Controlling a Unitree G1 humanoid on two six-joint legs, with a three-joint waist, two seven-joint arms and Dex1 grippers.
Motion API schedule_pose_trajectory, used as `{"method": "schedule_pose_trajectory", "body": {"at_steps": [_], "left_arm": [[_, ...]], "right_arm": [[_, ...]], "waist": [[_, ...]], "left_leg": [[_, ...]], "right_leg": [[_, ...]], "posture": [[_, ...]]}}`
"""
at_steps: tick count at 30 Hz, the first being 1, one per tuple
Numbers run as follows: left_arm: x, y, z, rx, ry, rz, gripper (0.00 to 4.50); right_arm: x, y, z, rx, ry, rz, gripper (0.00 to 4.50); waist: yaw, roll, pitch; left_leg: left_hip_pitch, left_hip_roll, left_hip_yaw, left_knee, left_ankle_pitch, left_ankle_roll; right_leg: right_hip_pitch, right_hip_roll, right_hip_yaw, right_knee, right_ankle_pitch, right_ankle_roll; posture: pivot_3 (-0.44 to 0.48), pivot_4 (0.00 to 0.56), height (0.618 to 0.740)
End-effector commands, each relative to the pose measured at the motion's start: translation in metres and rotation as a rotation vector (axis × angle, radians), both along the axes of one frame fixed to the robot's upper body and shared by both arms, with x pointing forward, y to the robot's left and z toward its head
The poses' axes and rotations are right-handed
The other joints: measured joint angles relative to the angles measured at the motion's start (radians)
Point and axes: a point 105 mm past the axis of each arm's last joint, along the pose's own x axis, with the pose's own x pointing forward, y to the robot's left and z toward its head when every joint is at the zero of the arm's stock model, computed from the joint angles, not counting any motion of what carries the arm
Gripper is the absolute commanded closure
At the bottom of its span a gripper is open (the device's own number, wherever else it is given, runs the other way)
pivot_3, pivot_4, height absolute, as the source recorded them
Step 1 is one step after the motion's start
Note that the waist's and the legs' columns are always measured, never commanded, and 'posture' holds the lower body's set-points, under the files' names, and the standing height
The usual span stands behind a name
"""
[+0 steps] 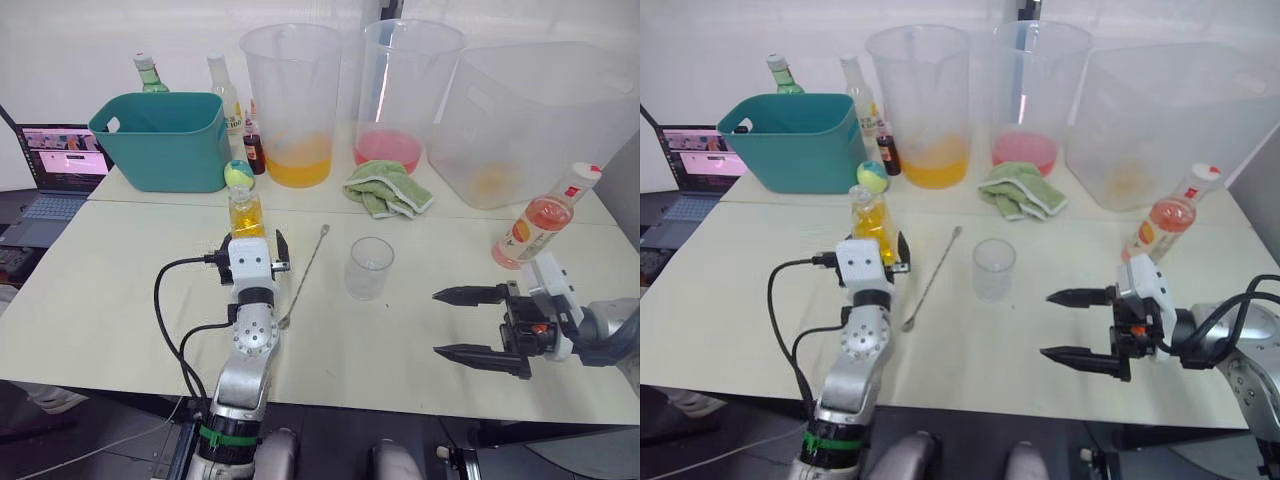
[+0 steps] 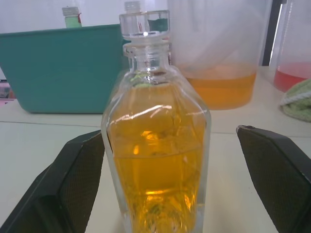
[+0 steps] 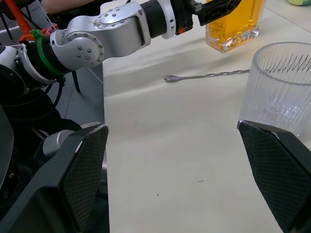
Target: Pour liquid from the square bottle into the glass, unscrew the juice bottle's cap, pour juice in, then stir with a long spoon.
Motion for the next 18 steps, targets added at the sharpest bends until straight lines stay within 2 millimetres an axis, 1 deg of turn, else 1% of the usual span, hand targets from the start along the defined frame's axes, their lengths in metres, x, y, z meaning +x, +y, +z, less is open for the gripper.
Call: {"method": "schedule_pose_trajectory", "body": {"at_steps": [1, 6, 9, 12, 14, 15, 18], "left_arm": [[0.006, -0.002, 0.005, -0.060, -0.009, 0.024, 0.00], [0.020, 0.004, 0.007, -0.064, 0.009, 0.058, 0.00], [0.025, 0.006, 0.006, -0.068, 0.021, 0.066, 0.00], [0.028, 0.005, 0.007, -0.085, 0.014, 0.046, 0.84], [0.028, 0.003, 0.008, -0.091, 0.003, 0.029, 1.51], [0.028, 0.003, 0.009, -0.090, 0.001, 0.025, 1.72], [0.027, 0.002, 0.009, -0.093, -0.006, 0.007, 1.72]], "right_arm": [[0.000, 0.003, 0.004, -0.004, -0.038, 0.009, 0.02], [-0.001, 0.004, 0.002, -0.006, -0.033, 0.002, 0.02], [-0.001, 0.004, 0.002, -0.005, -0.032, -0.002, 0.02], [-0.001, 0.004, 0.002, -0.003, -0.034, -0.007, 0.00], [-0.001, 0.005, 0.001, -0.002, -0.034, -0.010, 0.00], [-0.001, 0.005, 0.001, -0.002, -0.034, -0.011, 0.00], [-0.002, 0.006, 0.000, 0.001, -0.033, -0.014, 0.00]], "waist": [[0.000, 0.000, 0.000], [0.000, 0.000, 0.000], [0.000, 0.000, 0.000], [-0.001, 0.000, 0.000], [0.000, 0.000, 0.000], [0.000, 0.000, 0.000], [0.000, 0.000, 0.000]], "left_leg": [[0.000, 0.000, 0.000, 0.000, 0.000, 0.000], [0.000, 0.000, 0.000, 0.000, 0.000, 0.000], [0.000, 0.000, 0.000, 0.000, 0.000, 0.000], [0.000, 0.000, 0.000, 0.000, 0.000, 0.000], [0.000, 0.000, 0.000, 0.000, 0.000, 0.000], [0.000, 0.000, 0.000, 0.000, 0.000, 0.000], [0.000, 0.000, 0.000, 0.000, 0.000, 0.000]], "right_leg": [[0.000, 0.000, 0.000, 0.000, 0.000, 0.000], [0.000, 0.000, 0.000, 0.000, 0.000, 0.000], [0.000, 0.000, 0.000, 0.000, 0.000, 0.000], [0.000, 0.000, 0.000, 0.000, 0.000, 0.000], [0.000, 0.000, 0.000, 0.001, 0.000, 0.000], [0.000, 0.000, 0.000, 0.001, 0.000, 0.000], [0.000, 0.000, 0.000, 0.000, 0.000, 0.000]], "posture": [[0.000, 0.150, 0.738], [0.000, 0.150, 0.738], [0.000, 0.150, 0.738], [0.000, 0.150, 0.738], [0.000, 0.150, 0.738], [0.000, 0.150, 0.738], [0.000, 0.150, 0.738]]}}
